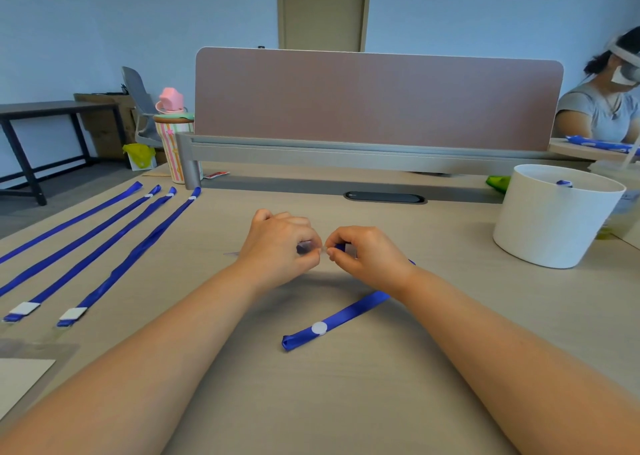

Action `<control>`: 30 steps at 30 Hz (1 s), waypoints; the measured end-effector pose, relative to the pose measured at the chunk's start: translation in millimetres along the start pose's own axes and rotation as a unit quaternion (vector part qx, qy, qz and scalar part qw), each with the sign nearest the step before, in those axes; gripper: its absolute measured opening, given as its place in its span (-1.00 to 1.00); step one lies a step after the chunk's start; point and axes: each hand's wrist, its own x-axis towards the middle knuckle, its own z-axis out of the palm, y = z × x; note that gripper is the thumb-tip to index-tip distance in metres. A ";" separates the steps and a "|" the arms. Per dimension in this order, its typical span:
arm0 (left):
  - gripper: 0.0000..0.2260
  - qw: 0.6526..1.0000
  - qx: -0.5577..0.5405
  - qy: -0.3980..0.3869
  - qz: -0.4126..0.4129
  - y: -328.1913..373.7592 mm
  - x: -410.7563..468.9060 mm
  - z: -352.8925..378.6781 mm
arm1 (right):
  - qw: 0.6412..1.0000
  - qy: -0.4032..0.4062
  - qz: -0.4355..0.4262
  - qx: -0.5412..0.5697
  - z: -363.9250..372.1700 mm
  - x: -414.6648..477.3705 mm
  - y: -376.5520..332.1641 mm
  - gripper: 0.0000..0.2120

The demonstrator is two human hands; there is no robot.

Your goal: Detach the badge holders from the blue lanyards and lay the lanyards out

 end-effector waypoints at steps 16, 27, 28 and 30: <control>-0.88 0.972 -0.181 -0.103 -0.107 -8.7 10.3 -48.6 | 0.999 -0.015 0.033 0.037 -21.6 5.8 2.4 -0.78; -0.82 0.867 -0.295 -0.218 -0.337 -45.6 -30.4 -119.2 | 0.984 -0.073 0.058 -0.153 -19.5 42.9 -44.5 -0.75; -0.81 0.860 -0.300 -0.217 -0.352 -50.3 -35.5 -123.7 | 0.983 -0.086 0.057 -0.153 -14.8 49.5 -53.0 -0.75; -0.83 0.845 -0.311 -0.220 -0.375 -61.0 -45.2 -131.5 | 0.981 -0.111 0.054 -0.149 -2.8 64.3 -68.5 -0.76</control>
